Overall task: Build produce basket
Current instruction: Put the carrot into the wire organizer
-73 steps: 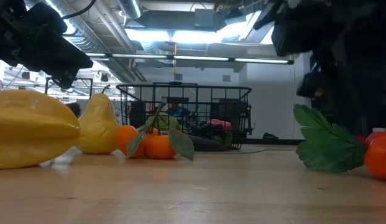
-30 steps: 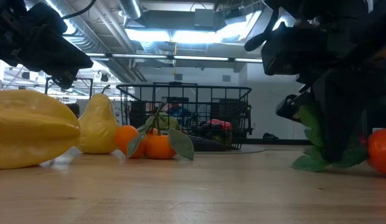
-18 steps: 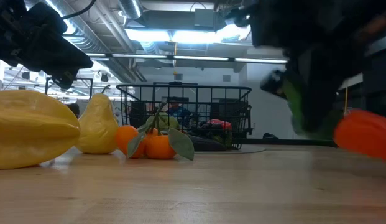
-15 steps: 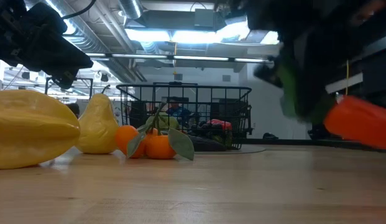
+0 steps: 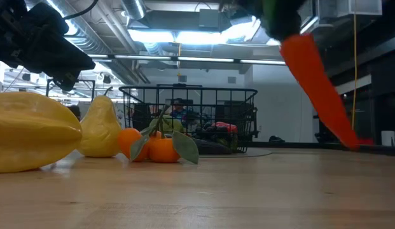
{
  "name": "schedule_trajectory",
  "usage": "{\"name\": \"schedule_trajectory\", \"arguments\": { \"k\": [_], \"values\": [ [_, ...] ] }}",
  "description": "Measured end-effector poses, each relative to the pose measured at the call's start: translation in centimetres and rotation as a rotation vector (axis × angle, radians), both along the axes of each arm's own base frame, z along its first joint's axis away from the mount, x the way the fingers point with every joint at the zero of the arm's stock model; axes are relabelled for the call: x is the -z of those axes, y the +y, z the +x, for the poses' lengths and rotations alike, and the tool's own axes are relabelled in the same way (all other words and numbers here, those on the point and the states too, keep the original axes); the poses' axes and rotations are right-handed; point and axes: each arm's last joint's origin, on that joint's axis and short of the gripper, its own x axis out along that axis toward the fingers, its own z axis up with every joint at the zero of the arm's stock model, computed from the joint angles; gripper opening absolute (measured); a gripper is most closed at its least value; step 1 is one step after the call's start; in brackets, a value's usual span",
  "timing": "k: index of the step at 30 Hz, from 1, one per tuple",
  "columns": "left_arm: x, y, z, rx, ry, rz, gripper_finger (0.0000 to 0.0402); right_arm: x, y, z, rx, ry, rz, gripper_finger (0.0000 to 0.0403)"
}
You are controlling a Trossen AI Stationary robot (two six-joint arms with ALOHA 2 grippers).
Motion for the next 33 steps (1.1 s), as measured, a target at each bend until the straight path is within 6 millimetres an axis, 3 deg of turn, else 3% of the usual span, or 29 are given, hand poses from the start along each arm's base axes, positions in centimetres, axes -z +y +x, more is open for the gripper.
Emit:
{"name": "schedule_trajectory", "arguments": {
  "k": [10,20,33],
  "values": [
    [0.0,0.0,0.0,0.000,0.000,0.000,0.0041,-4.8,-0.1,0.3,-0.147,-0.129,-0.104,0.0000],
    [0.0,0.0,0.0,0.000,0.000,0.000,0.0041,-7.6,-0.9,0.7,-0.089,-0.272,-0.343,0.0000],
    [0.0,0.0,0.0,0.000,0.000,0.000,0.0041,-11.1,-4.8,2.1,0.081,-0.413,-0.450,0.0000]
  ]
}}
